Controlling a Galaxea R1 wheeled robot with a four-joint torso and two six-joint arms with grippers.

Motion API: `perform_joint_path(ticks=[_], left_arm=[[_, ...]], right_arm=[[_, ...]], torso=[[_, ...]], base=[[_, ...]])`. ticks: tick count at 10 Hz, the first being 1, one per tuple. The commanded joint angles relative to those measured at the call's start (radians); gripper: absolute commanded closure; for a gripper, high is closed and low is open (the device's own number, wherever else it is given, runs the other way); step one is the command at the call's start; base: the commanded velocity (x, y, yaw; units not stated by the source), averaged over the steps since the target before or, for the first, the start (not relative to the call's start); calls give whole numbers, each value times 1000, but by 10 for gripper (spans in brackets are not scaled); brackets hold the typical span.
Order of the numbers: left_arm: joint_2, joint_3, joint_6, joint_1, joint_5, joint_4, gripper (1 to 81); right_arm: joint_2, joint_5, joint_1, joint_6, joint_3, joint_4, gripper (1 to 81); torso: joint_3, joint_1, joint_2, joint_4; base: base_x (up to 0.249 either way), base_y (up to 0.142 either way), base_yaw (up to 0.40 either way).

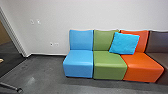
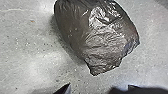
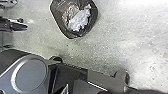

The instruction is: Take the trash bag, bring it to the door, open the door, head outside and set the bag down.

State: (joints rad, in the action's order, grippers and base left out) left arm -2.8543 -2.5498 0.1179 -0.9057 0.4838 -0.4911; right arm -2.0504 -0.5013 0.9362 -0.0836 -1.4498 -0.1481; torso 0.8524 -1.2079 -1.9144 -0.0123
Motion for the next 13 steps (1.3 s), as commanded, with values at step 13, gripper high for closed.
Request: perform_joint_path(ticks=[13], left_arm=[[-96, -73, -225, 294, 102, -63, 10]], right_arm=[[96, -149, -205, -41, 77, -34, 10]], torso=[[218, -303, -478, 10]], base=[[0, 0, 0]])
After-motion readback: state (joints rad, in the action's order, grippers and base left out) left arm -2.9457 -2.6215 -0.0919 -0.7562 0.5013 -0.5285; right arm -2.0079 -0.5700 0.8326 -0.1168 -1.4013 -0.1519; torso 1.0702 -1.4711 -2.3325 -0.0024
